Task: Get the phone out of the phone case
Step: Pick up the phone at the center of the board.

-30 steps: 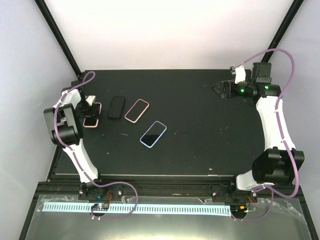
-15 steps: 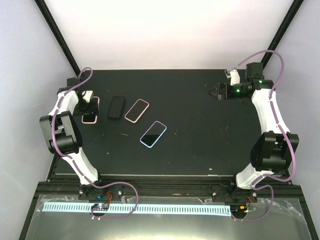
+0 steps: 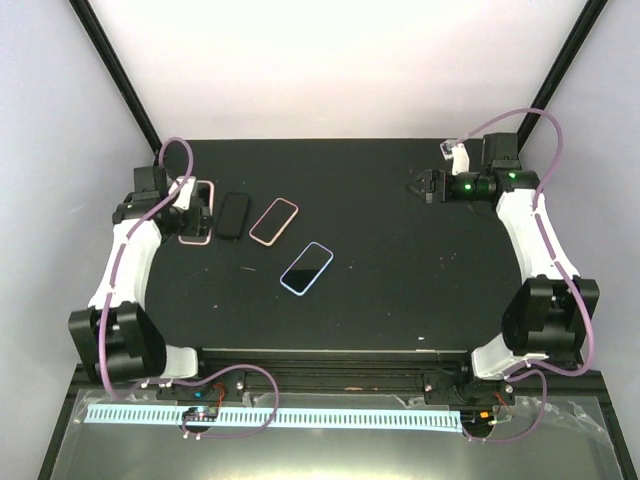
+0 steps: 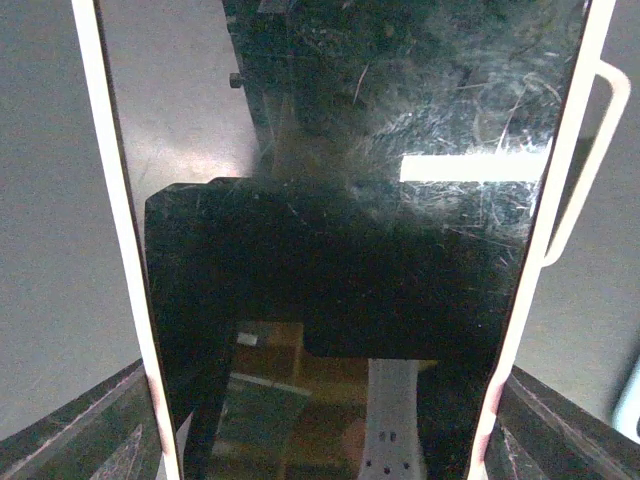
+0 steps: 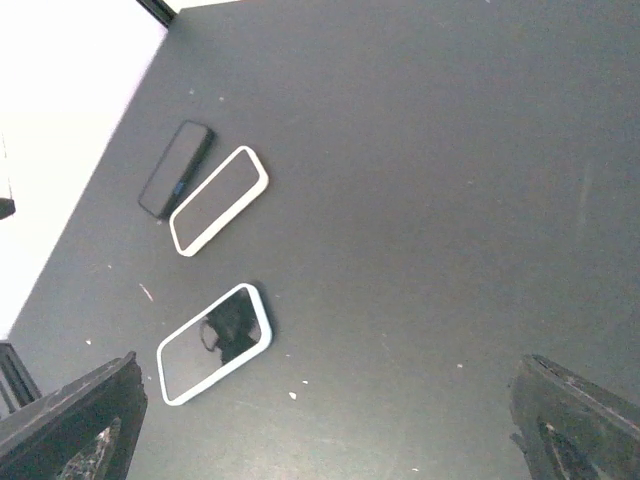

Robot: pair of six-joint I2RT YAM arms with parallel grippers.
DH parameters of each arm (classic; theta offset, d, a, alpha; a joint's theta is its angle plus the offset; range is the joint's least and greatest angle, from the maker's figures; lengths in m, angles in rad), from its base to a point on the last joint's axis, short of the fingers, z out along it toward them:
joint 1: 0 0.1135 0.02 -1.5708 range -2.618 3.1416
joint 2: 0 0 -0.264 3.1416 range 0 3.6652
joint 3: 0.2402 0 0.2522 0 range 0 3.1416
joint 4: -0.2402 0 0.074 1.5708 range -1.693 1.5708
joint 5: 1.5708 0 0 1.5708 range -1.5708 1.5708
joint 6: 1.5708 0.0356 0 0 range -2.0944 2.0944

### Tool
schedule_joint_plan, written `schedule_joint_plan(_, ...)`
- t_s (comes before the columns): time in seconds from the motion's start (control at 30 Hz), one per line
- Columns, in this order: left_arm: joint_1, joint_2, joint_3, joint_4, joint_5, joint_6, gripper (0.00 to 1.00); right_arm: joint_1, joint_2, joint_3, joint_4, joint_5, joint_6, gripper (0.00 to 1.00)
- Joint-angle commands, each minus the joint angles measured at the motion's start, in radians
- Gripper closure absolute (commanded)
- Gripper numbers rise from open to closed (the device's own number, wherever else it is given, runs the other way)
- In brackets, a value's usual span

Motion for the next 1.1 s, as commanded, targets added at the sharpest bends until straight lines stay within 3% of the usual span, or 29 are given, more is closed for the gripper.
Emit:
schedule_joint_plan(0.0, -0.104, -0.104, -0.014, 0.11, 0.086, -0.09, 0.53, 0.034, -0.103, -0.09, 0.226, -0.044, 0.122, 0.0)
schedule_joint_plan(0.27, -0.298, -0.07, 0.06, 0.143, 0.065, -0.218, 0.53, 0.156, -0.133, -0.111, 0.402, -0.025, 0.273, 0.04)
schedule_joint_plan(0.5, -0.37, -0.043, 0.128, 0.12, 0.061, -0.244, 0.54, 0.289, -0.139, -0.135, 0.505, -0.004, 0.384, 0.07)
schedule_joint_plan(0.8, -0.383, -0.033, 0.154, 0.148, 0.091, -0.286, 0.54, 0.348, -0.083, -0.051, 0.538, 0.039, 0.474, 0.11)
schedule_joint_plan(1.07, -0.528, -0.019, 0.213, 0.227, 0.038, -0.35, 0.56, 0.433, -0.025, -0.012, 0.575, 0.13, 0.515, 0.15)
